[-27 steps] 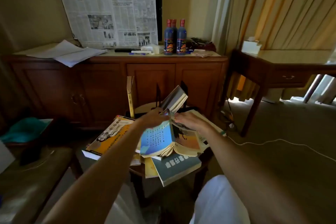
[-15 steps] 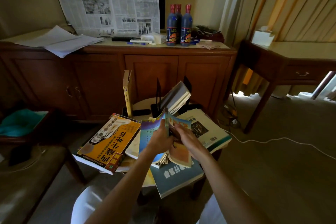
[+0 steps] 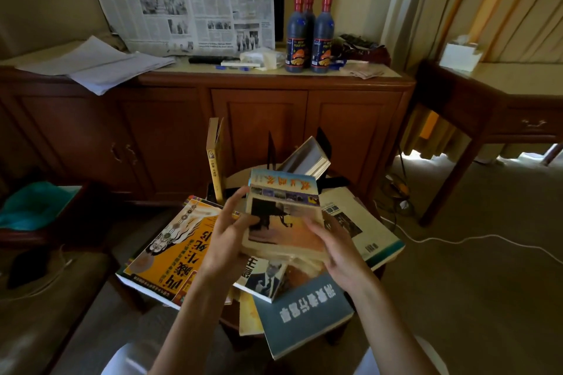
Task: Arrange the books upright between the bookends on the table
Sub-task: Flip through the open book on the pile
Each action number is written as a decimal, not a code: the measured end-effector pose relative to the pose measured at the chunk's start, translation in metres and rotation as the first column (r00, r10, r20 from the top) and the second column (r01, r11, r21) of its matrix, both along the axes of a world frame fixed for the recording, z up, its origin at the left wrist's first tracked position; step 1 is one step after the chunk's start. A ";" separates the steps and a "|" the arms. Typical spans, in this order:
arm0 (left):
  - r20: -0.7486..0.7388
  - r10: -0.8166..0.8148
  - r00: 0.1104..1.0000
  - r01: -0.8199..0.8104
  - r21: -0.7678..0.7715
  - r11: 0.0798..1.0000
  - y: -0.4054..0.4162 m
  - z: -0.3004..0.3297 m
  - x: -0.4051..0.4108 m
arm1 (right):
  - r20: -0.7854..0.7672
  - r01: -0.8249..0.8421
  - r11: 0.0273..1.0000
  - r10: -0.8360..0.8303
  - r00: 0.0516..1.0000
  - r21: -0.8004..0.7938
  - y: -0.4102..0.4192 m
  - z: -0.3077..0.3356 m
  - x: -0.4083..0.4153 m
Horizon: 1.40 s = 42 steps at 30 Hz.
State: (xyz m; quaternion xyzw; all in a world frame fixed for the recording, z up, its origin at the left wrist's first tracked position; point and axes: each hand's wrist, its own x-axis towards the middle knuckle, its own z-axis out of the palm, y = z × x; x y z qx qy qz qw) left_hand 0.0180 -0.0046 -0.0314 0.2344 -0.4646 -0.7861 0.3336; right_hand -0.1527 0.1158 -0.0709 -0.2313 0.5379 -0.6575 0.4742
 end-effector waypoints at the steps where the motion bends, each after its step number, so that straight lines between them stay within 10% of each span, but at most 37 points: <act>1: -0.031 0.003 1.000 0.000 0.077 0.997 0.000 -0.005 -0.001 | 0.147 -0.030 0.998 0.037 0.988 -0.051 0.003 0.002 -0.002; 7: 0.009 -0.123 0.992 0.120 0.149 0.982 0.014 -0.045 -0.007 | 0.063 0.011 0.996 -0.006 0.998 -0.085 0.008 0.007 -0.002; 13: 0.472 -0.089 0.877 0.244 -0.279 0.929 0.013 -0.045 -0.022 | -0.488 -0.049 0.996 0.077 0.869 0.070 0.004 0.035 0.003; 17: 0.361 -0.182 0.915 0.203 -0.021 0.979 0.008 -0.018 -0.024 | -0.709 -0.083 0.988 0.150 0.689 0.129 -0.003 0.048 0.016; 29: 0.411 -0.006 0.912 0.089 -0.183 0.979 -0.014 -0.022 -0.006 | -0.675 0.149 0.962 0.045 0.736 0.227 0.014 0.013 -0.029; 36: 0.747 0.189 0.637 0.178 -0.382 0.907 -0.040 -0.053 -0.003 | -0.889 0.304 0.868 0.274 0.367 0.393 0.024 -0.030 -0.029; 42: 0.838 0.401 0.370 0.303 -0.517 0.801 -0.041 -0.076 0.002 | -0.837 0.156 0.959 0.120 0.534 0.237 0.015 -0.030 -0.002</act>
